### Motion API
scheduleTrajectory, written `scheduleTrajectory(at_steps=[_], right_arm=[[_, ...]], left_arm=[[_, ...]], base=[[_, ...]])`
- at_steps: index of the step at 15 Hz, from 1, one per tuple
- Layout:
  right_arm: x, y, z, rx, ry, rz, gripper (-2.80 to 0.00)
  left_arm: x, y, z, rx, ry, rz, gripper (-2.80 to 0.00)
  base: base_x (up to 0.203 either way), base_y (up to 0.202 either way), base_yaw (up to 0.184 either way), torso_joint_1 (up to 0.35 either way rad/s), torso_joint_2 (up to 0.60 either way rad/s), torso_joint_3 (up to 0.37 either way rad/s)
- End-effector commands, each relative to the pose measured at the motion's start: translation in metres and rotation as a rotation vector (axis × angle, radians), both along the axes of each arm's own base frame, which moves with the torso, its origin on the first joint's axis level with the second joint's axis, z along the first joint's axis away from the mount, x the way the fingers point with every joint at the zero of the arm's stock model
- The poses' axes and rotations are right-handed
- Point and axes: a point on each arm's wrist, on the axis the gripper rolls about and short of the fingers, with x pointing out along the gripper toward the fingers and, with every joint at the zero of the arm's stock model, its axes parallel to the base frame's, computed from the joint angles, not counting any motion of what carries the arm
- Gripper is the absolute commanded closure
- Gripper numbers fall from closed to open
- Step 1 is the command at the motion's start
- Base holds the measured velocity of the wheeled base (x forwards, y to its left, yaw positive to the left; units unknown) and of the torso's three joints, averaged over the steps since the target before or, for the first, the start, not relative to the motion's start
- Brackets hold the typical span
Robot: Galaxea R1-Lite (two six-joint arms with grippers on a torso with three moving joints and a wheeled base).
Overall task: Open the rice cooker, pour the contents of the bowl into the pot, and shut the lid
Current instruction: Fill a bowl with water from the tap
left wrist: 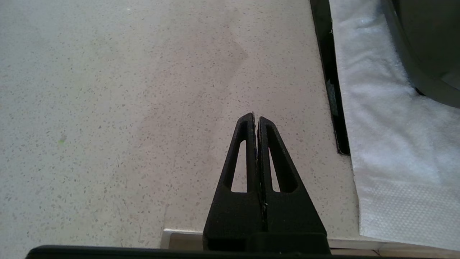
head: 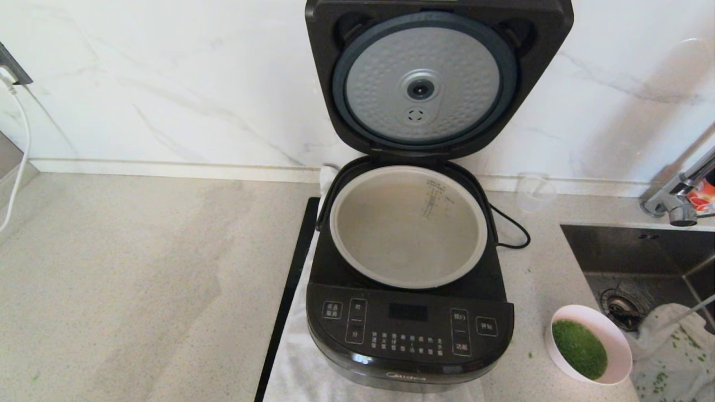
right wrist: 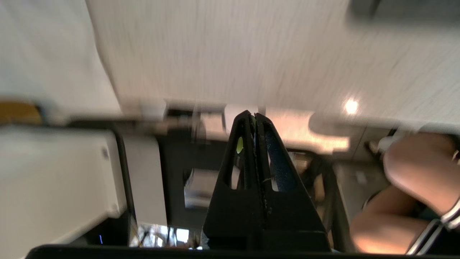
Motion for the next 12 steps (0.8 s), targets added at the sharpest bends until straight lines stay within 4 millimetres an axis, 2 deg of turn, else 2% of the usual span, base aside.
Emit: scheduleTrajectory(at_steps=[1, 3, 4, 6, 9, 12], right_arm=[[-0.023, 0.004, -0.014, 0.005, 0.011, 0.013, 0.00], [-0.025, 0.004, -0.027, 0.009, 0.046, 0.013, 0.00], [-0.023, 0.004, -0.034, 0.007, 0.032, 0.014, -2.80], [-0.013, 0.003, -0.046, 0.008, 0.043, 0.014, -2.80], [0.013, -0.001, -0.063, 0.000, 0.096, 0.031, -2.80], [0.037, -0.005, -0.070, -0.017, 0.063, 0.047, -2.80]], left_arm=[[0.000, 0.000, 0.000, 0.001, 0.001, 0.000, 0.00], [0.000, 0.000, 0.000, 0.001, -0.001, 0.000, 0.00], [0.000, 0.000, 0.000, 0.001, -0.001, 0.000, 0.00], [0.000, 0.000, 0.000, 0.001, -0.001, 0.000, 0.00], [0.000, 0.000, 0.000, 0.001, -0.001, 0.000, 0.00], [0.000, 0.000, 0.000, 0.001, 0.001, 0.000, 0.00]], base=[[0.000, 0.000, 0.000, 0.000, 0.00, 0.000], [0.000, 0.000, 0.000, 0.000, 0.00, 0.000], [0.000, 0.000, 0.000, 0.000, 0.00, 0.000], [0.000, 0.000, 0.000, 0.000, 0.00, 0.000], [0.000, 0.000, 0.000, 0.000, 0.00, 0.000], [0.000, 0.000, 0.000, 0.000, 0.00, 0.000]])
